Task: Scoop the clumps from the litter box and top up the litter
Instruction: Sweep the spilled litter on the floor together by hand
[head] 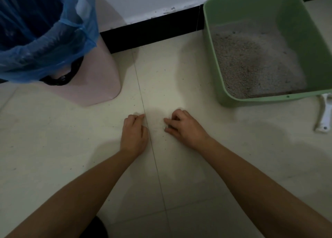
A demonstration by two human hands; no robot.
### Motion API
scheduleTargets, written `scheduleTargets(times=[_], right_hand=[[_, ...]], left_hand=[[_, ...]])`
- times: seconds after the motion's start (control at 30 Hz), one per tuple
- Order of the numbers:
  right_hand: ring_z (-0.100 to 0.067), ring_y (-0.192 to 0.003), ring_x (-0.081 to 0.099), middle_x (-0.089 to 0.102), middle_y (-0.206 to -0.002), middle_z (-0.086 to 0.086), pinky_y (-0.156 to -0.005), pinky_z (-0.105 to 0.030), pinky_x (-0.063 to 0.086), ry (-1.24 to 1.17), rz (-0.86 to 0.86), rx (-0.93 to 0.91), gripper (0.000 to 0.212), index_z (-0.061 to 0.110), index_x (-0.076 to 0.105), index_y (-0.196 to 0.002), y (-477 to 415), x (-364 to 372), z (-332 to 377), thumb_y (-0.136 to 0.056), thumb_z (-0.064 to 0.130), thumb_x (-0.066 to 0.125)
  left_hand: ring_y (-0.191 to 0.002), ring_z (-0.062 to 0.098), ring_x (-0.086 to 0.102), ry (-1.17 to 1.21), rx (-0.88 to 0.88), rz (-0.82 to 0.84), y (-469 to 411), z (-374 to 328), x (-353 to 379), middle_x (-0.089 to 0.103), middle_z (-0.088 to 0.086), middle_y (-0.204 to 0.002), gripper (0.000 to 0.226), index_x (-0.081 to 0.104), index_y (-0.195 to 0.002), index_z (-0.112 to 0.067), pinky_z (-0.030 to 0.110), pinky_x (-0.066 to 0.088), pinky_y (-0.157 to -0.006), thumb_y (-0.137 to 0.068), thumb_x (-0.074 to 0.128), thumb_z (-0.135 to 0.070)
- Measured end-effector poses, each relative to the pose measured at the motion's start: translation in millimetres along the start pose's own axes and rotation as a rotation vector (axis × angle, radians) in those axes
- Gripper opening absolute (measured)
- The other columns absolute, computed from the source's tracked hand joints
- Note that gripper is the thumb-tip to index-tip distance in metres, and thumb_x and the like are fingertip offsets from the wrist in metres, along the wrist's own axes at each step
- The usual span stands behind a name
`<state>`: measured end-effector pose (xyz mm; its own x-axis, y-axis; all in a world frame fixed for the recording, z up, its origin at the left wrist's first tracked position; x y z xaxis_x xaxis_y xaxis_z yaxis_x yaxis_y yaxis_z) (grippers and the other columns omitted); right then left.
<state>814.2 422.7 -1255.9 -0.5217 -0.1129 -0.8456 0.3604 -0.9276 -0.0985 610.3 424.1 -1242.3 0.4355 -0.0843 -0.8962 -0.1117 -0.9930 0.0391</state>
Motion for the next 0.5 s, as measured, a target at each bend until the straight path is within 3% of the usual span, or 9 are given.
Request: scheduleTargets(times=[0.17, 0.33, 0.5], right_hand=[[-0.032, -0.07, 0.062, 0.065, -0.081, -0.01, -0.061, -0.029, 0.053, -0.025, -0.085, -0.058, 0.012, 0.009, 0.078, -0.087, -3, 9, 3, -0.079, 0.017, 0.073], [-0.032, -0.072, 0.061, 0.063, -0.081, -0.015, -0.061, -0.03, 0.055, 0.077, -0.011, -0.096, 0.018, 0.004, 0.07, -0.085, 2, 14, 10, -0.07, -0.002, 0.079], [-0.035, -0.079, 0.061, 0.062, -0.085, -0.017, -0.071, -0.033, 0.051, 0.06, 0.032, 0.011, 0.014, 0.004, 0.066, -0.086, 14, 5, -1, -0.076, -0.004, 0.072]], left_hand=[[-0.1, 0.03, 0.047, 0.016, -0.005, 0.012, -2, 0, -2, 0.053, 0.017, -0.106, 0.046, 0.057, -0.126, 0.004, 0.035, 0.042, -0.09, -0.086, 0.043, -0.013], [-0.099, 0.03, 0.05, 0.025, -0.001, 0.016, 2, -1, 0, 0.054, 0.016, -0.104, 0.038, 0.058, -0.124, 0.004, 0.035, 0.043, -0.09, -0.088, 0.053, -0.006], [-0.091, 0.026, 0.054, 0.066, 0.085, 0.074, 11, -22, 12, 0.055, 0.009, -0.096, 0.038, 0.065, -0.116, -0.001, 0.033, 0.048, -0.083, -0.09, 0.052, -0.026]])
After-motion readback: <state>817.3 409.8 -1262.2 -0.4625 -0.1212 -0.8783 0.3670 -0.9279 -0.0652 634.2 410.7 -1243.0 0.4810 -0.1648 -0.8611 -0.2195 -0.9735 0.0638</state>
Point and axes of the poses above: each hand's wrist, its own y-axis away from the middle knuckle, its own x-axis out of the palm, z = x × y, the point moved 2 cm from there along -y, towards the middle knuckle
